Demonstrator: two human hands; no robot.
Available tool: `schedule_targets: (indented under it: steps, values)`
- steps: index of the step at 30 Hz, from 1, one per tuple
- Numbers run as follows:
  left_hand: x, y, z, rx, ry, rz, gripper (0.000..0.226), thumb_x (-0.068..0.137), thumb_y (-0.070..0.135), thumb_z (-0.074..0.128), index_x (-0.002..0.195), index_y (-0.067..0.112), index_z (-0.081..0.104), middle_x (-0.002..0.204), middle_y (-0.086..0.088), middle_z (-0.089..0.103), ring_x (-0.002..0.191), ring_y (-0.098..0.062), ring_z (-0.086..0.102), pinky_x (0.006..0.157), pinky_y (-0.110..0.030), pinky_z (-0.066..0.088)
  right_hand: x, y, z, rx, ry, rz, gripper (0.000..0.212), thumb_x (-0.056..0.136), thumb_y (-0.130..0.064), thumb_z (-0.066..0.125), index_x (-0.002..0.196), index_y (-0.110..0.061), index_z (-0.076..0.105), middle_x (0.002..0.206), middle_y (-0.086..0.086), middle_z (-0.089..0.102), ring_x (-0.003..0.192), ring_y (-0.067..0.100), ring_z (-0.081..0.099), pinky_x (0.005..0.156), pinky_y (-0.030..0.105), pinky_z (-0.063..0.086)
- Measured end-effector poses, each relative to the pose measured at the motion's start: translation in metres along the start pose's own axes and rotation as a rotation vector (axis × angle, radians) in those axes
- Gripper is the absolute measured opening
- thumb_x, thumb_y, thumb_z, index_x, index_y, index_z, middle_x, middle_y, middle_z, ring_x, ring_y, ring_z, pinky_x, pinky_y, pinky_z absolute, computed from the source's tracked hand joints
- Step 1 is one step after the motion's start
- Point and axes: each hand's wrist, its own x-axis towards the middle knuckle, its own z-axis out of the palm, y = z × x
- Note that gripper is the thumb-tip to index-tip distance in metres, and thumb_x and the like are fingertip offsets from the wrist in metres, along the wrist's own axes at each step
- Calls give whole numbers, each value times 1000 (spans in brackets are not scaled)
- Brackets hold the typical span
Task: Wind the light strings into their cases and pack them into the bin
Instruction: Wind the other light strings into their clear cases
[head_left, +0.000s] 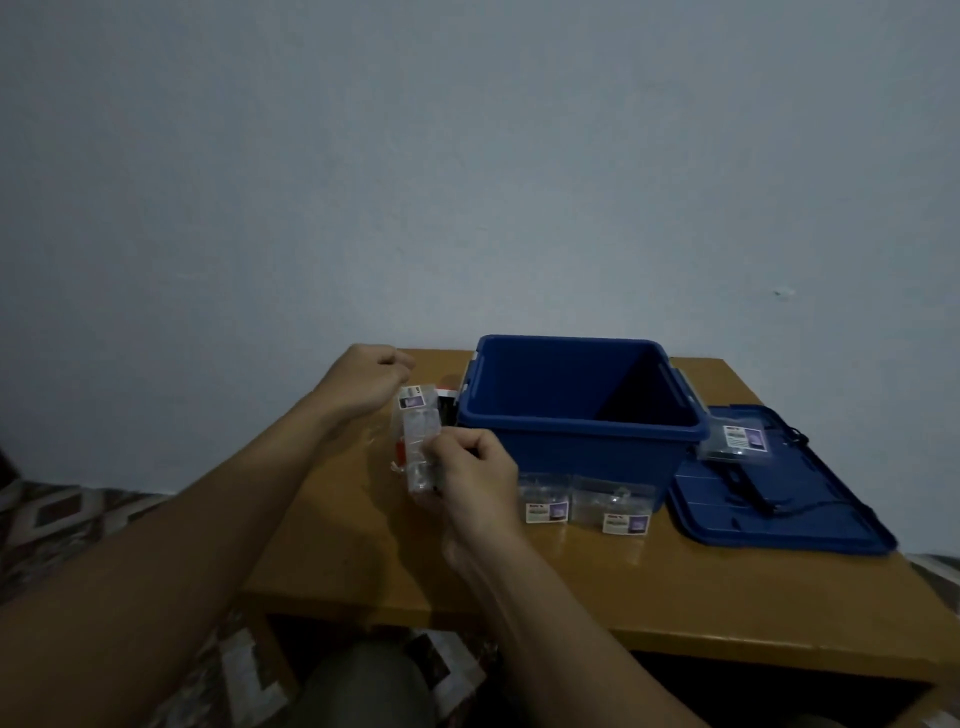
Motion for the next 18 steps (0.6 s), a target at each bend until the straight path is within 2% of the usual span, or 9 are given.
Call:
schedule_targets:
  steps: [2,4,7,15,18]
  values:
    - [8,-2,3,25,-25,-16,32,100,10,48,127,12,66,134,-7,62,113,-19,56,103,-38,48,5,2,5,-35,15,-23,10,90,-12,67,99,-16,66,97,7,70,93,30,70,82,48,61]
    - [15,-4,5,33,-50,-34,33,99,8,49,127,11,66,135,-8,61,117,-21,56,102,-38,48,10,2,7,-54,24,-51,11,91,-14,66,100,-20,65,99,5,69,96,28,69,84,51,60]
    - [20,-8,8,21,-60,-43,31,99,8,50,125,11,67,133,-8,62,114,-20,56,98,-36,48,14,4,9,-63,24,-79,13,92,-16,65,101,-24,64,99,1,67,95,23,69,85,49,60]
    - [20,-23,6,-71,-32,-27,27,99,11,52,119,12,70,123,-6,67,111,-22,62,98,-42,54,21,5,15,-101,40,-128,16,91,-15,65,103,-26,63,100,-3,66,91,13,66,82,38,62]
    - [17,-28,5,-88,-19,-27,24,97,11,57,117,12,70,119,-5,67,109,-21,63,95,-40,55,22,5,17,-111,37,-139,17,91,-16,66,103,-27,63,99,-4,66,89,12,66,80,36,62]
